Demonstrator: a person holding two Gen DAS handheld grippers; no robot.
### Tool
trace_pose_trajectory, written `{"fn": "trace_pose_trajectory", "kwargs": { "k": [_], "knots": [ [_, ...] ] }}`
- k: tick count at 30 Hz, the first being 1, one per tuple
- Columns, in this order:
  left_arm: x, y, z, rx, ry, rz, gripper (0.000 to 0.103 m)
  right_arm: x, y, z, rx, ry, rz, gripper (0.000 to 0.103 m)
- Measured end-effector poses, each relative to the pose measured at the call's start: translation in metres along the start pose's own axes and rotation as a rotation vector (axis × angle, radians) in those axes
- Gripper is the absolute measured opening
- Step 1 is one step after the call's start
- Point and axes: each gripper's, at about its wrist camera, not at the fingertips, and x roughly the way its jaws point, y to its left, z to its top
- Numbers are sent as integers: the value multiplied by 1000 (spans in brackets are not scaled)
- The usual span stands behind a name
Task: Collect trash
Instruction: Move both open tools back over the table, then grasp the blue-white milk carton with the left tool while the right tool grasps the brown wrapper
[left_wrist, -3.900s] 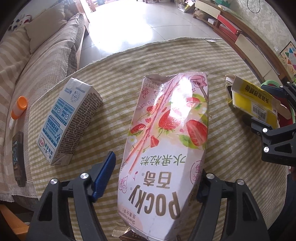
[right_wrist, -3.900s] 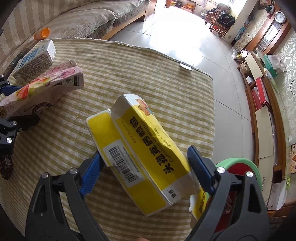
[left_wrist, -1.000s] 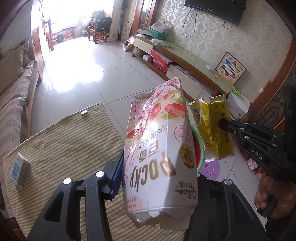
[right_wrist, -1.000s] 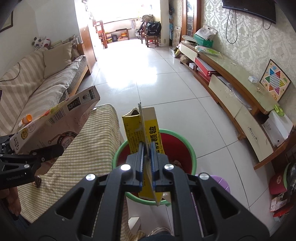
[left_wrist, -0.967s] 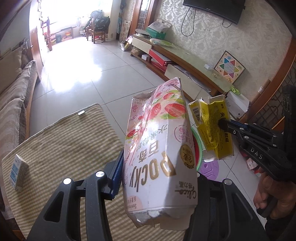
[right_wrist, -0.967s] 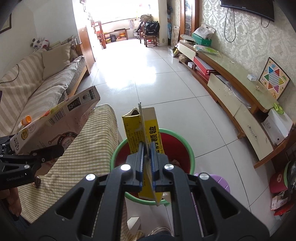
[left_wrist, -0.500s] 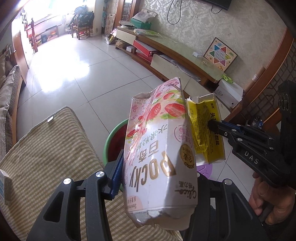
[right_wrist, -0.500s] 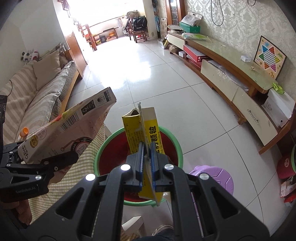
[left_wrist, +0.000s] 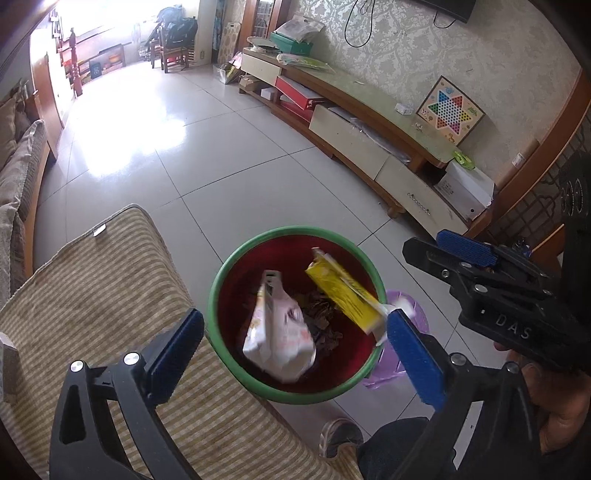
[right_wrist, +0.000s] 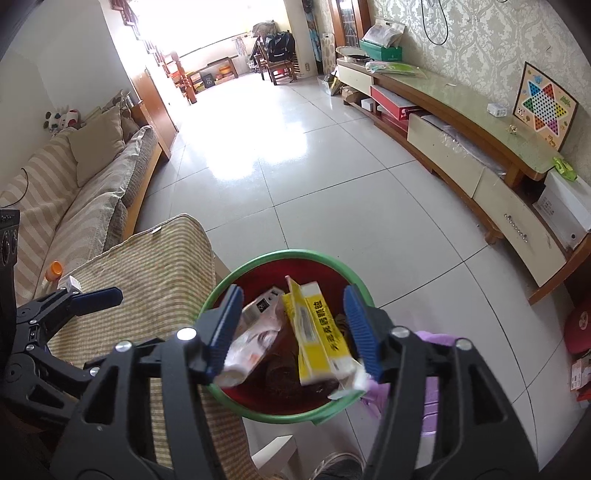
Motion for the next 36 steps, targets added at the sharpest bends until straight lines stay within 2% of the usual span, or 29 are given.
{"fn": "trace_pose_trajectory", "kwargs": {
  "k": [1, 3, 6, 11, 22, 36],
  "knots": [
    [0, 3, 0, -4, 1, 4, 95, 0, 0, 0, -2, 1, 5, 63],
    [-2, 8, -3, -15, 1, 6, 95, -1, 2, 0, -4, -4, 6, 76],
    [-7, 16, -8, -27, -2, 11, 95, -4, 8, 0, -15, -13, 5, 88],
    [-19, 30, -17, -42, -5, 23, 95, -9, 23, 1, -45, -25, -2, 98],
    [-69, 89, -62, -133, -33, 89, 95, -20, 89, -12, -146, -26, 31, 98],
    [-158, 210, -148, -330, -113, 202, 95, -27, 224, -44, -320, -4, 120, 98]
  ]
}}
